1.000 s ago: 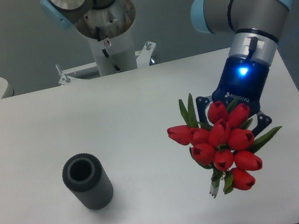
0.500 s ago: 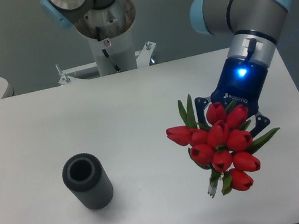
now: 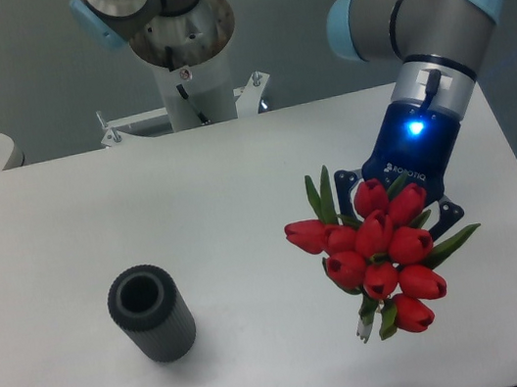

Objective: Pick up the flowers from the vase

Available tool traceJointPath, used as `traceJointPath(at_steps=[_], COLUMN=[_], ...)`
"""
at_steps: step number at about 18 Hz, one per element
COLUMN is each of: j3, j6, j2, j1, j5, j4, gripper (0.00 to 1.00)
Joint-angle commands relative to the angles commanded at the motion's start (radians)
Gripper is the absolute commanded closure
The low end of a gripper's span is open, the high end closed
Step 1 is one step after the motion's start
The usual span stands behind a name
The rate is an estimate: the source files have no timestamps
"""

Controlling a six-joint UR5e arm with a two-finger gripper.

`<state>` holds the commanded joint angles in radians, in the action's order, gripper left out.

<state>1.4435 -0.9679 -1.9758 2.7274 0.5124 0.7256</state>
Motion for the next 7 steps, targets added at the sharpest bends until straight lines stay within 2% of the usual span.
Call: traceJointPath(at_steps=[7], j3=[0.0], j6=[0.0], j2=[0.0], j1=[-0.003], j5=[0.008], j4=[0.0], gripper=[0.67])
